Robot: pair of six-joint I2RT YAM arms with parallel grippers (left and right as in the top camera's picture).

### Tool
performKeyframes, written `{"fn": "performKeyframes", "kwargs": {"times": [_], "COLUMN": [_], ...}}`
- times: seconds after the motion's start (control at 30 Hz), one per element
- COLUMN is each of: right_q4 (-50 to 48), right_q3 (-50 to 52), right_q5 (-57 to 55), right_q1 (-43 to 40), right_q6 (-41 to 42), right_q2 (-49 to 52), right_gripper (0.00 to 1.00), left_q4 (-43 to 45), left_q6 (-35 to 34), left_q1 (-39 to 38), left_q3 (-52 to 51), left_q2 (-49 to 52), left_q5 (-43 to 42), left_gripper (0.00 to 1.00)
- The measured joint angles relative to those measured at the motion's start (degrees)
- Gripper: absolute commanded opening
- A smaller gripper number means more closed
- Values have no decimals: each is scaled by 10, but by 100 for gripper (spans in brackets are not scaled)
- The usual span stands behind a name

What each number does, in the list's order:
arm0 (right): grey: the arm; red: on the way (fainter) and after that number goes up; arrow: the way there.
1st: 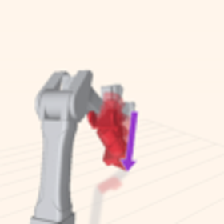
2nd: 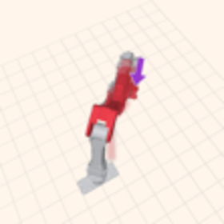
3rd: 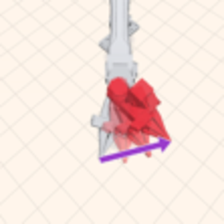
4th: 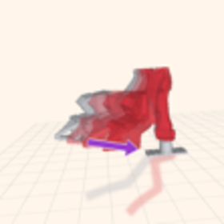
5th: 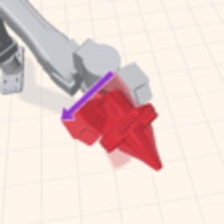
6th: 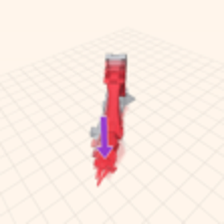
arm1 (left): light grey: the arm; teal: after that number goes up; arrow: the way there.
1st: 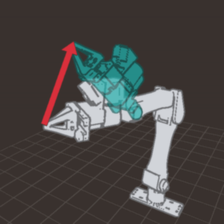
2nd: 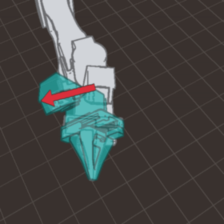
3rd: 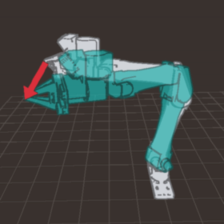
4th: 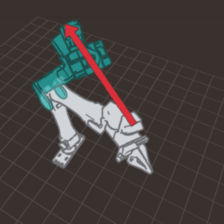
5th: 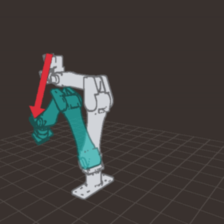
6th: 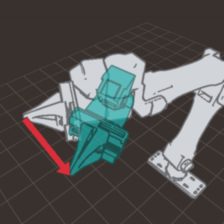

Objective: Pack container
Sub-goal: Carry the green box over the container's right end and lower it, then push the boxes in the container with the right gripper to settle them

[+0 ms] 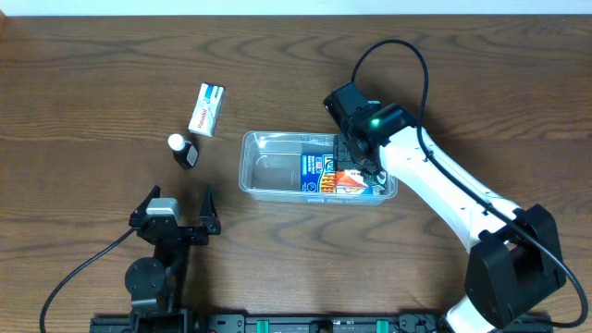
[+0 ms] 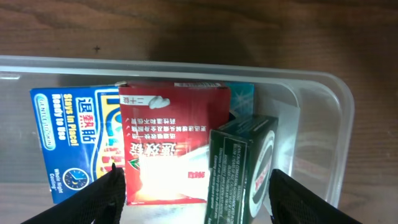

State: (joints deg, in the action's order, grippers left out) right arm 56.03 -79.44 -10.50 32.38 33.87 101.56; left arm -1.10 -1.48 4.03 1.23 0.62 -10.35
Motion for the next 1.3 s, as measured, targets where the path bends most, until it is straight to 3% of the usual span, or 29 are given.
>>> {"fn": "performKeyframes", "kwargs": {"times": [1.3], "right_q4": [-6], "right_q3": [0], "right_q5": [35], "right_q1": [19], "right_q6": [-31], "right_q2": [0], "right_gripper": [66], "left_q4": [0], "left_q6": [0], "left_q1": [0], "left_q3": [0], "left_q2": [0], "left_q5": [0], "left_gripper": [98]}}
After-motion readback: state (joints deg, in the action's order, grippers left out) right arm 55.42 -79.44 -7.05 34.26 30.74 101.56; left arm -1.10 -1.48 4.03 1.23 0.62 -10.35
